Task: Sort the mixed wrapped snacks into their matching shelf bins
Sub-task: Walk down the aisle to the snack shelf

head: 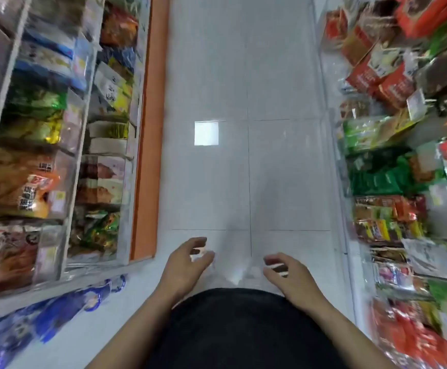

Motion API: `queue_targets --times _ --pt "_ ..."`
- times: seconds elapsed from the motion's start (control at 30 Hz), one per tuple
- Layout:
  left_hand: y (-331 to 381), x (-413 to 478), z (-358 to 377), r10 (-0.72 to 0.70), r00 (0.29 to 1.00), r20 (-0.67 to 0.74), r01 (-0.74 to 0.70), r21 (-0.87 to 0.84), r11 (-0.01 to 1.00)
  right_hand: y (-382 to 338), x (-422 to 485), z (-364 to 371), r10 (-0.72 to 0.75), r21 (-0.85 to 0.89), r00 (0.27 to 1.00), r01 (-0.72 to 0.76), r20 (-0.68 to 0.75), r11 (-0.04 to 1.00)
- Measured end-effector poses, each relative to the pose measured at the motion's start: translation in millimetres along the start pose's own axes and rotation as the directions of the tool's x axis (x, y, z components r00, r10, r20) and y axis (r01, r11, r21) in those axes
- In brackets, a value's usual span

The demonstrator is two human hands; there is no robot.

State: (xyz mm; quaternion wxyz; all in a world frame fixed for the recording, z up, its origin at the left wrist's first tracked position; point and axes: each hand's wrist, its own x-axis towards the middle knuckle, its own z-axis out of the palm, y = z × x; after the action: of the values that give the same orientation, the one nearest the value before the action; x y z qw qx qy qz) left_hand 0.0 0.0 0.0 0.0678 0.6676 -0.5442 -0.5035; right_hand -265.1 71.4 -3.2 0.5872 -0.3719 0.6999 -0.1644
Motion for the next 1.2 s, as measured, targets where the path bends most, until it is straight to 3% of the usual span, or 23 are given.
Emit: queue_targets --times 0.13,0.27,0.5,0.7,0.9,1.2 --pt "9 14 -13 -0.077 0.997 -0.010 0.077 -0.001 0.997 -23 30 -18 0.042 -0.023 0.999 -0.041 0.030 0.999" --pt "18 40 -43 -0.121 0.991 -0.048 0.120 -0.030 0.992 -74 79 -30 -0.010 -0.047 0.998 0.013 0.058 0.999" --pt "54 159 -104 -0.116 0.993 0.002 0.116 -0.025 0.993 -180 198 -48 -0.083 -0.110 0.995 0.088 0.050 0.990" --pt "150 285 -172 -0.018 0.997 0.074 0.019 -0.006 1.000 -272 267 -91 -0.066 -0.085 0.998 0.065 -0.015 0.994" --pt "261 408 -187 0.096 0.984 0.151 -0.104 0.049 0.993 -314 334 -168 -0.018 -0.001 0.991 0.018 -0.133 1.000" --pt "386 551 -214 0.027 0.996 0.086 -0.030 0.031 0.999 -423 486 -299 -0.056 -0.005 0.993 0.056 -0.101 0.998"
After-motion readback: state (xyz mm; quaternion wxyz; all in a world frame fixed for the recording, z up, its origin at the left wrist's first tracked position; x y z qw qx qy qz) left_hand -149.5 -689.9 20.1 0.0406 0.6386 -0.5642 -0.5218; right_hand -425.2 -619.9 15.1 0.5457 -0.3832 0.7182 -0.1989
